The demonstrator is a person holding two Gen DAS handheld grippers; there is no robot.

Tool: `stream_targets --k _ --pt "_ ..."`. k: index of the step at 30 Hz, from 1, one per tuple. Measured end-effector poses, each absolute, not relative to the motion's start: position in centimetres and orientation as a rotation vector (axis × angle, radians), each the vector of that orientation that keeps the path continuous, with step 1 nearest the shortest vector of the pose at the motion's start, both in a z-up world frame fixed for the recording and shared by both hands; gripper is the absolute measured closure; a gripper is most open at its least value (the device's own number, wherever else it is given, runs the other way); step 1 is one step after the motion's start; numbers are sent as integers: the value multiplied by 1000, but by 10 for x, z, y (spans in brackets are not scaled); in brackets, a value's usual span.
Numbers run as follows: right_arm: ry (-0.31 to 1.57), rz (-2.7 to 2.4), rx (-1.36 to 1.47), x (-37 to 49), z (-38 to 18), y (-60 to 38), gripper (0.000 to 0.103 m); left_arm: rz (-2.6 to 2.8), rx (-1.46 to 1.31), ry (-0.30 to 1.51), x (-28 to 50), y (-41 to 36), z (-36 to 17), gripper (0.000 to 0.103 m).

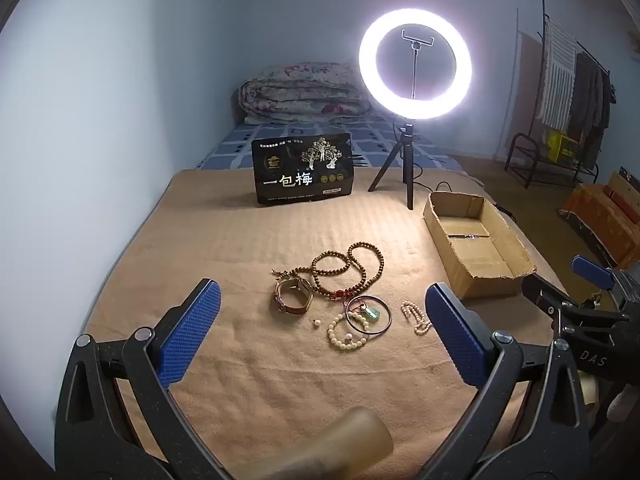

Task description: Organize jewelry

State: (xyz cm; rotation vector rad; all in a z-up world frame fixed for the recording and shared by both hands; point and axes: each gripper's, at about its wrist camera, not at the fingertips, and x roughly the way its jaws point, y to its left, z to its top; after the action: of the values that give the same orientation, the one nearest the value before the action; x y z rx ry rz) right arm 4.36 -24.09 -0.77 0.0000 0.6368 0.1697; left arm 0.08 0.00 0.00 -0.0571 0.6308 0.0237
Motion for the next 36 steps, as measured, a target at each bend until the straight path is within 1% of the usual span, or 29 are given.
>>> stream_targets --k 36 --pt "643 172 -19 41 -11 -239 0 33 -37 593 -3 -2 12 0"
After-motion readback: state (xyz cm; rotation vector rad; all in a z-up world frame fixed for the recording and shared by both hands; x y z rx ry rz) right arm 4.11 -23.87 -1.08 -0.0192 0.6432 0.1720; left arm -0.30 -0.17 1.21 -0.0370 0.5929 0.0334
